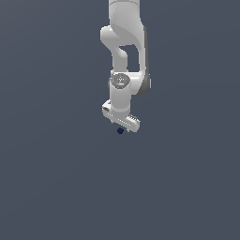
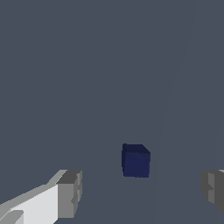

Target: Pick up the object and move it to a goal position.

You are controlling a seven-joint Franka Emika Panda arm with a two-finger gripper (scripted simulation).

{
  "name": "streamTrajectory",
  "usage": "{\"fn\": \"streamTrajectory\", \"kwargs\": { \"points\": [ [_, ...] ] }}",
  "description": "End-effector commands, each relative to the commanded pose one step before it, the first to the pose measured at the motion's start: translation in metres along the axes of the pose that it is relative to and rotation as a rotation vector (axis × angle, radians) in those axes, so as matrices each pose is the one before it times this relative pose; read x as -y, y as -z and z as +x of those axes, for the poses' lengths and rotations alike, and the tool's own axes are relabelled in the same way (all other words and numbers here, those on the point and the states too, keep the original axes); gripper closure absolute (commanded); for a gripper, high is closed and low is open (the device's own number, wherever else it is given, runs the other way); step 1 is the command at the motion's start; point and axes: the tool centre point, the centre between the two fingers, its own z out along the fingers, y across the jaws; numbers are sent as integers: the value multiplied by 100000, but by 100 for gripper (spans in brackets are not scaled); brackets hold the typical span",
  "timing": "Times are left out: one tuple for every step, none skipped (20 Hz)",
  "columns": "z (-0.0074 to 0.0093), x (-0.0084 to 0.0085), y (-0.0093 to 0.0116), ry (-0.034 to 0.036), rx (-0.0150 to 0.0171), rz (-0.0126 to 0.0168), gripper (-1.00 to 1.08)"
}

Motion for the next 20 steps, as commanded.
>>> {"fn": "streamTrajectory", "kwargs": {
  "points": [
    [-301,-245,-348,-2878,-333,-51,-92],
    [-84,-72,-98,-765,-77,-23,-92],
    [-70,-58,-80,-622,-63,-19,-92],
    [-54,-47,-62,-486,-49,-15,-92],
    [-39,-32,-44,-343,-35,-10,-92],
    [-23,-19,-26,-206,-21,-6,-92],
    [-8,-6,-9,-69,-7,-2,-92],
    [30,36,36,455,84,-18,-92],
    [-2,0,-30,0,0,0,-92],
    [-6,1,-89,0,0,0,-92],
    [-10,2,-149,0,0,0,-92],
    [7,-26,-203,-69,-8,2,-92],
    [-18,3,-266,0,0,0,-92],
    [-22,4,-323,0,0,0,-92],
    [4,-37,-374,-97,-13,1,-92],
    [-29,5,-435,0,0,0,-92],
    [-1,-34,-482,-97,-14,0,-92],
    [-30,9,-525,0,0,0,-92],
    [7,-30,-470,-96,-15,2,-92],
    [-16,13,-415,0,0,0,-92]
  ]
}}
